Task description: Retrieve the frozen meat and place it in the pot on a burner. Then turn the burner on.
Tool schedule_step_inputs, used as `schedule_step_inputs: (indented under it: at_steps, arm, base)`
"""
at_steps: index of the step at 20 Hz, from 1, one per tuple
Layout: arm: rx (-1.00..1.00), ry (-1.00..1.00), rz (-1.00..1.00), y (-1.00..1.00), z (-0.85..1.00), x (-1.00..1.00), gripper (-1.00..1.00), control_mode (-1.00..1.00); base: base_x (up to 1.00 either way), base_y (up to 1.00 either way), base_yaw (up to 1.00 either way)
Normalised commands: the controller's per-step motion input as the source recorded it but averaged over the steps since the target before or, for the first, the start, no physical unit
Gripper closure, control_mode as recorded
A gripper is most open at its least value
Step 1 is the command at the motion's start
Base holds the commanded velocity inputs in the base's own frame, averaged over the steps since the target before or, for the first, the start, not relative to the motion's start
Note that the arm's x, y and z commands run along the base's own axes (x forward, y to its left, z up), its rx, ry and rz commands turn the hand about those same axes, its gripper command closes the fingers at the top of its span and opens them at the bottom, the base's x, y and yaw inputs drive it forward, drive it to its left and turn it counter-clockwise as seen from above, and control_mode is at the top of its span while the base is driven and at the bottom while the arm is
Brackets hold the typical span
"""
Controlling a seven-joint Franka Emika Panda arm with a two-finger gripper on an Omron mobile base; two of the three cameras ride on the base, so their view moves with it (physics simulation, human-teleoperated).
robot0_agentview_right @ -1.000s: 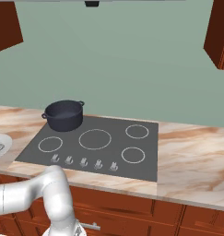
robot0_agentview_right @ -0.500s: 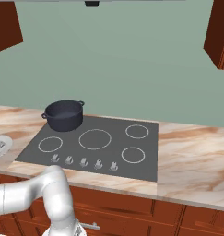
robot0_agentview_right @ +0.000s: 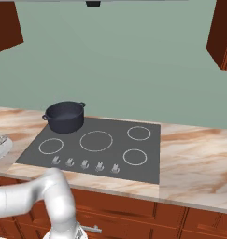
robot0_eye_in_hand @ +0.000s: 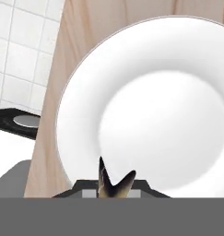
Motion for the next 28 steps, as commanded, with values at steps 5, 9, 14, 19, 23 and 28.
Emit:
schedule_step_inputs:
  at_steps: [5,9,14,19,23,28]
  arm:
    - [-0.02,-0.17,0.04,-0.92,0.47,-0.23,1.0,-1.0]
    - [0.0,-0.1,0.04,-1.0,0.16,-0.1,1.0,-1.0]
    - [0.01,-0.09,0.19,-0.98,0.57,0.01,1.0,-1.0]
    - [0.16,0.0,0.09,-0.89,0.82,0.0,1.0,-1.0]
    - [0.23,0.01,0.0,-0.57,0.98,0.0,1.0,-1.0]
    - [0.07,0.03,0.0,-0.42,0.38,0.26,1.0,-1.0]
  base:
    - [0.0,0.0,0.0]
    - [0.0,0.0,0.0]
    - [0.0,0.0,0.0]
    - [0.0,0.0,0.0]
    - [0.0,0.0,0.0]
    - [0.0,0.0,0.0]
